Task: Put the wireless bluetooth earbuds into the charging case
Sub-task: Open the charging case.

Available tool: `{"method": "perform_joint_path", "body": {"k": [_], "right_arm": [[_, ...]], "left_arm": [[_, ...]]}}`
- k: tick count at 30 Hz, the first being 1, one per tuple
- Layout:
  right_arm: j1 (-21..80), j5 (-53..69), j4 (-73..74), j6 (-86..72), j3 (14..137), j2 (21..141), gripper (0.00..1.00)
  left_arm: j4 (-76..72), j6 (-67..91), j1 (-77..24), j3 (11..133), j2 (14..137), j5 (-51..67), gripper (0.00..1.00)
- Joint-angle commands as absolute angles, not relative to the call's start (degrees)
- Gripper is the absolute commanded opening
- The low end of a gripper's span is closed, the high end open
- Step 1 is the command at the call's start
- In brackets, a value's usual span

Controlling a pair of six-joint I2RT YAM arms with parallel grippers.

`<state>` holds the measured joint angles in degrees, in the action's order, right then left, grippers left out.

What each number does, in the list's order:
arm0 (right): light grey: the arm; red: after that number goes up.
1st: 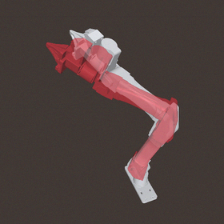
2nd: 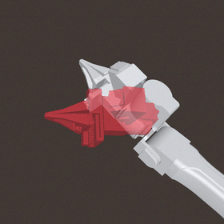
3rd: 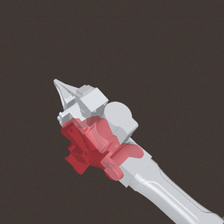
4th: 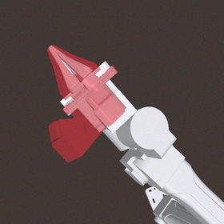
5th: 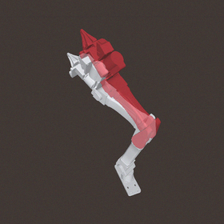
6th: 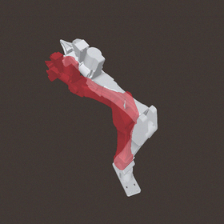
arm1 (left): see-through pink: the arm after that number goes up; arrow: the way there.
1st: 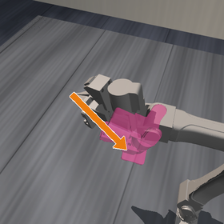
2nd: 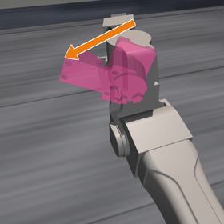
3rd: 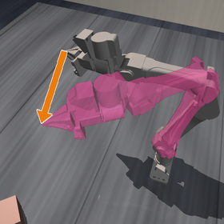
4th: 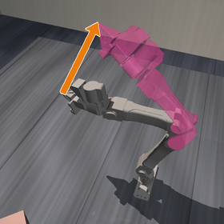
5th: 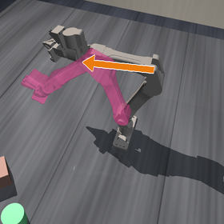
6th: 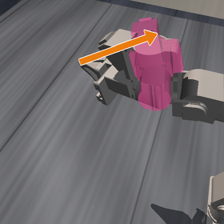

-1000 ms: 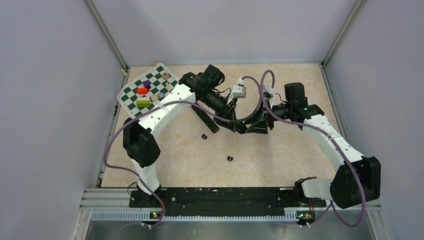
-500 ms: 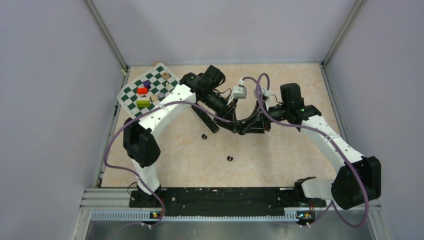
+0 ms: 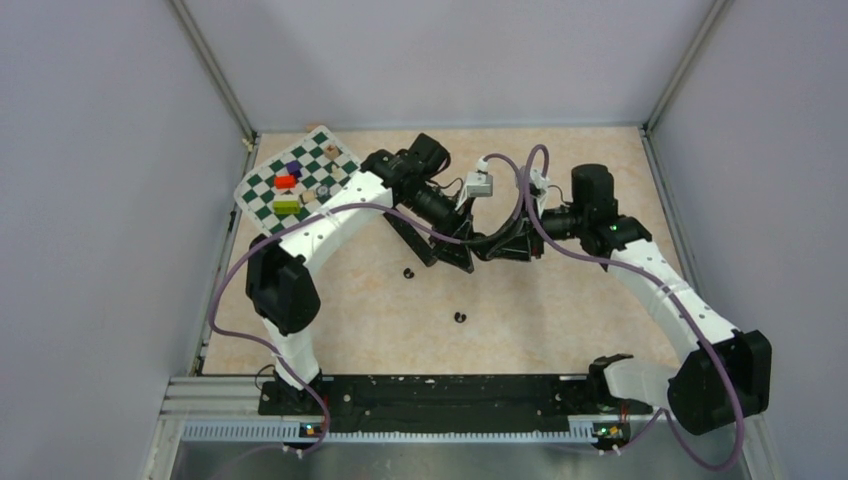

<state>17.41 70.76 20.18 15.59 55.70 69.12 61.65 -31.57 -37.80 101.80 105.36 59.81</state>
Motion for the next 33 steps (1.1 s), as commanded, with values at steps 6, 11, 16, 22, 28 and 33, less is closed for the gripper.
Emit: {"method": "perform_joint_path", "body": {"k": [6,11,16,22,28,33], "right_arm": [[16.83,64.68,-3.72,-1.13,48.58,64.17,0.13],[16.35,65.81,-9.28,-6.97,46.79,65.53,0.12],[15.49,66.55,-14.61,-11.42,45.26,66.0,0.12],[15.51,67.43,-13.82,-11.14,45.7,67.19,0.12],[15.51,69.63,-14.71,-12.43,45.8,67.68,0.12],[15.48,69.6,-14.77,-12.48,45.84,67.68,0.12]], "left_arm": [[49.7,-21.48,-36.92,97.75,101.24,64.93,0.75],[46.36,-19.04,-36.94,95.95,99.22,65.26,0.72],[45.22,-18.66,-36.92,94.86,98.12,65.51,0.65],[44.57,-17.76,-36.94,95.24,98.01,66.06,0.6],[43.42,-16.7,-36.91,94.84,98.05,64.53,0.6],[42.74,-15.91,-36.94,94.84,98.25,64.21,0.5]]}}
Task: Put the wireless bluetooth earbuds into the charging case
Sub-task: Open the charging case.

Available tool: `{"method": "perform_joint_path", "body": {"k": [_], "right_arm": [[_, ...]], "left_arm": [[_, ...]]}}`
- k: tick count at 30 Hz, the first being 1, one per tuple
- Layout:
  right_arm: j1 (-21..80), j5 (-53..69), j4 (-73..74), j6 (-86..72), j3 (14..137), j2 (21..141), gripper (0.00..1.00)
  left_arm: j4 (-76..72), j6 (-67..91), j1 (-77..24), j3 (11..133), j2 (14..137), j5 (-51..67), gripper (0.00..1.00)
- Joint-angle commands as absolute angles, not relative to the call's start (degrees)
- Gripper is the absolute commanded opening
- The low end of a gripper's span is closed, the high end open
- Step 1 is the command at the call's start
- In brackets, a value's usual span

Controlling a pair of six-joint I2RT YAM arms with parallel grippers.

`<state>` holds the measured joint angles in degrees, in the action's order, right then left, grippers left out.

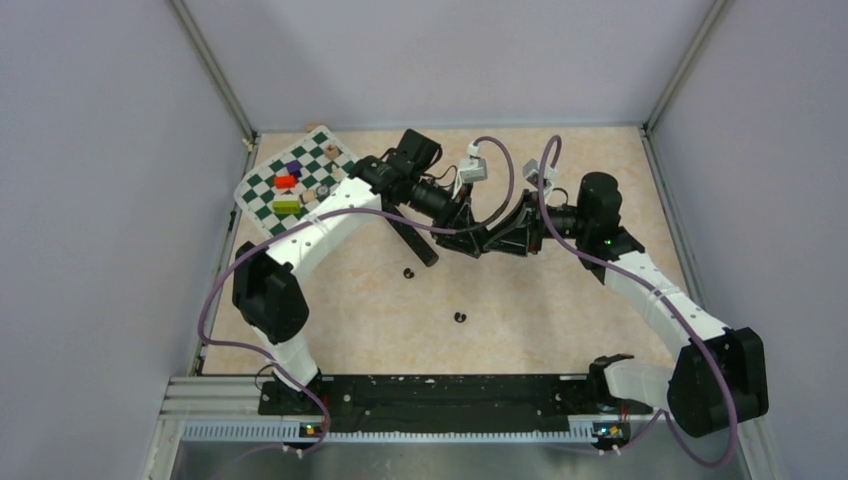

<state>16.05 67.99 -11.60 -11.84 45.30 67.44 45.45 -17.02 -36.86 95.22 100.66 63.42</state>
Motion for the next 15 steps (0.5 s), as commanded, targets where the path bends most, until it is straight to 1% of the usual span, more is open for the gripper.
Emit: {"method": "perform_joint_path", "body": {"k": [1,2,7,10,11,13,15], "right_arm": [[15.53,69.61,-14.81,-12.41,45.72,67.71,0.12],[15.51,69.61,-14.77,-12.43,45.71,67.82,0.12],[15.55,69.51,-14.84,-12.32,45.66,68.09,0.12],[15.49,69.86,-14.69,-12.38,45.7,68.3,0.13],[15.49,70.1,-14.38,-12.2,45.86,68.38,0.15],[15.41,70.92,-12.87,-11.86,46.77,68.78,0.24],[14.9,72.24,-10.76,-11.16,48.15,69.5,0.34]], "left_arm": [[42.64,-15.83,-36.92,94.86,98.22,64.17,0.47],[42.63,-15.7,-36.91,94.84,98.34,64.19,0.41],[42.15,-15.1,-36.92,95.0,98.85,63.88,0.21],[42.1,-15.07,-36.94,95.1,98.98,63.89,0.11],[42.14,-15.16,-36.92,95.1,98.98,63.95,0.07],[42.68,-15.85,-36.92,95.05,99.07,63.98,0.0],[43.27,-16.57,-36.92,94.87,98.99,64.3,0.0]]}}
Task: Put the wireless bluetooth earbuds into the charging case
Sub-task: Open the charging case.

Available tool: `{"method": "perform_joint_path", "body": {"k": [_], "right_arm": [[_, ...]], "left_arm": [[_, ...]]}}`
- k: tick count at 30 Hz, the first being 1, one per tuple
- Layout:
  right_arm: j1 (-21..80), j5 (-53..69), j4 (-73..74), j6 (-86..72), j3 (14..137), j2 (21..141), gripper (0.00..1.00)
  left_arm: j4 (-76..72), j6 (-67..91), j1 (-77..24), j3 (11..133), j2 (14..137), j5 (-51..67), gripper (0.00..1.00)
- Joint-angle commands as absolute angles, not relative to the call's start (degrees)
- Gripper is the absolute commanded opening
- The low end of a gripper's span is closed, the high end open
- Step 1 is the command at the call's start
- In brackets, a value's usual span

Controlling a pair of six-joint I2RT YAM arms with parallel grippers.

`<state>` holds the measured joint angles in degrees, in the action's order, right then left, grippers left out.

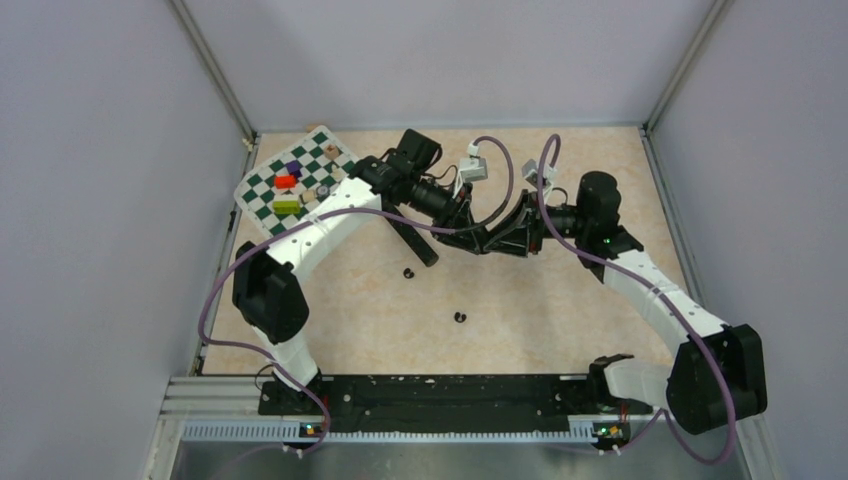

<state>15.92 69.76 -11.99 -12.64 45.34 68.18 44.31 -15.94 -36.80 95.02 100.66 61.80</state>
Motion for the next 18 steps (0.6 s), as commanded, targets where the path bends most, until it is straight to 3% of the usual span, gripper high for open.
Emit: {"method": "perform_joint_path", "body": {"k": [1,5,18], "right_arm": [[14.51,72.77,-10.12,-11.05,48.66,69.97,0.38],[12.73,74.6,-9.98,-12.08,49.04,71.56,0.45],[9.25,75.04,-13.45,-16.91,49.3,72.62,0.48]], "left_arm": [[43.4,-17.05,-36.91,94.77,98.89,64.59,0.0],[43.89,-18.08,-36.96,94.57,98.48,65.44,0.0],[44.91,-19.15,-37.09,94.57,98.85,65.76,0.0]]}}
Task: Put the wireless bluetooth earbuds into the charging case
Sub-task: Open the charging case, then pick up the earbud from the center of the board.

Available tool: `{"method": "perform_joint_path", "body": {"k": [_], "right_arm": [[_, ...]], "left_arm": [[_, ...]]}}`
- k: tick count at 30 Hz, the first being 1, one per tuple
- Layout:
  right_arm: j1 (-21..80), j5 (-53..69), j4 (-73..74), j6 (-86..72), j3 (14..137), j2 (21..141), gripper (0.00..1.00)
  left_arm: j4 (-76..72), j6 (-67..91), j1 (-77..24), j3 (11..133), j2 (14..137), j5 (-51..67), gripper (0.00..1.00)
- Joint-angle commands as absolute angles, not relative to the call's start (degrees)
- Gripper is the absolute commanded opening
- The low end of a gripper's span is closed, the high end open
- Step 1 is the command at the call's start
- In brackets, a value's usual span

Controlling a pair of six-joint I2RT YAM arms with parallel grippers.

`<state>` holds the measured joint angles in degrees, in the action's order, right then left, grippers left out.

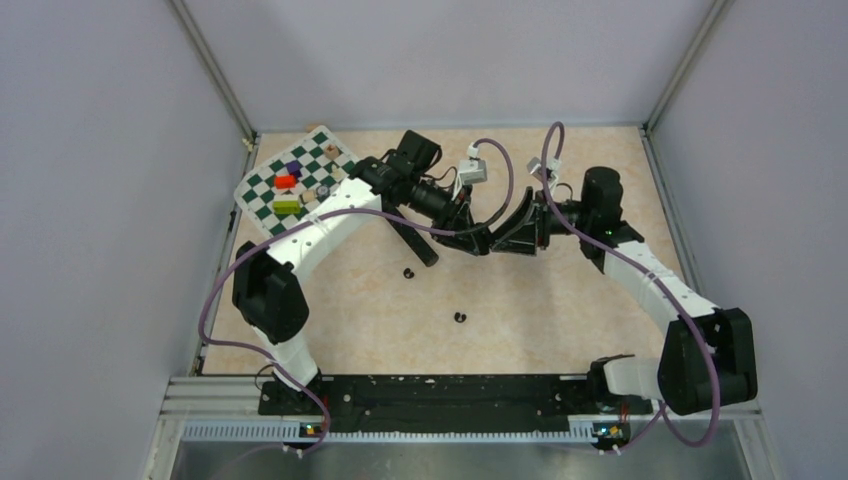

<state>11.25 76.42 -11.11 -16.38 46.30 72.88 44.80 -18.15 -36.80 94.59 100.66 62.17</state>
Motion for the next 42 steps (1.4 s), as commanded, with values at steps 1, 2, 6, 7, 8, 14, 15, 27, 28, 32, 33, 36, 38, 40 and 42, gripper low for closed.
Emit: {"method": "perform_joint_path", "body": {"k": [1,2,6,7,8,14,15,27,28,32,33,36,38,40,42], "right_arm": [[8.82,75.06,-13.38,-16.9,49.38,72.19,0.48],[8.31,75.08,-13.34,-16.86,49.39,71.64,0.48],[7.63,74.38,-11.53,-14.63,49.39,68.28,0.5],[7.62,73.51,-10.76,-13.65,49.39,67.0,0.51],[7.64,72.81,-10.1,-12.81,49.34,66.1,0.52],[7.61,68.18,-5.08,-6.35,49.9,62.51,0.6],[7.64,66.65,-3.13,-3.79,50.32,61.77,0.62],[11.83,59.69,5.55,16.7,46.44,61.55,0.65],[13.18,58.7,6.44,19.51,46.08,61.96,0.64],[19.78,55.49,7.71,30.77,42.51,63.0,0.59],[21.5,55.43,7.89,34.05,41.4,63.28,0.58],[26.98,52.56,7.14,39.57,38.76,64.32,0.57],[29.34,50.32,6.94,42.15,38.05,65.67,0.54],[31.37,48.42,6.65,43.98,37.32,67.27,0.5],[33.09,47.55,6.65,46.62,36.4,68.8,0.46]], "left_arm": [[44.98,-19.3,-37.09,94.57,98.77,65.66,0.0],[45.01,-19.36,-37.16,94.57,98.75,65.61,0.0],[45.28,-19.51,-37.09,94.74,98.61,65.48,0.0],[45.27,-19.54,-37.09,94.82,98.62,65.48,0.0],[45.43,-19.59,-37.09,94.9,98.66,65.36,0.0],[48.37,-22.06,-35.99,96.41,98.21,63.63,0.0],[49.21,-22.66,-35.18,97.01,97.9,63.46,0.0],[56.29,-29.46,-15.39,95.42,90.69,65.89,0.0],[56.93,-30.5,-14.24,94.39,90.08,66.23,0.0],[57.86,-33.36,-10.1,89.25,87.6,67.67,0.0],[57.91,-33.84,-9.33,87.84,87.07,67.82,0.0],[57.3,-34.27,-7.34,84.25,85.55,68.91,0.0],[55.9,-33.79,-6.37,82.29,84.91,69.7,0.0],[53.98,-32.62,-6.21,80.52,84.33,69.64,0.0],[52.59,-31.85,-6.23,79.54,84.01,69.28,0.0]]}}
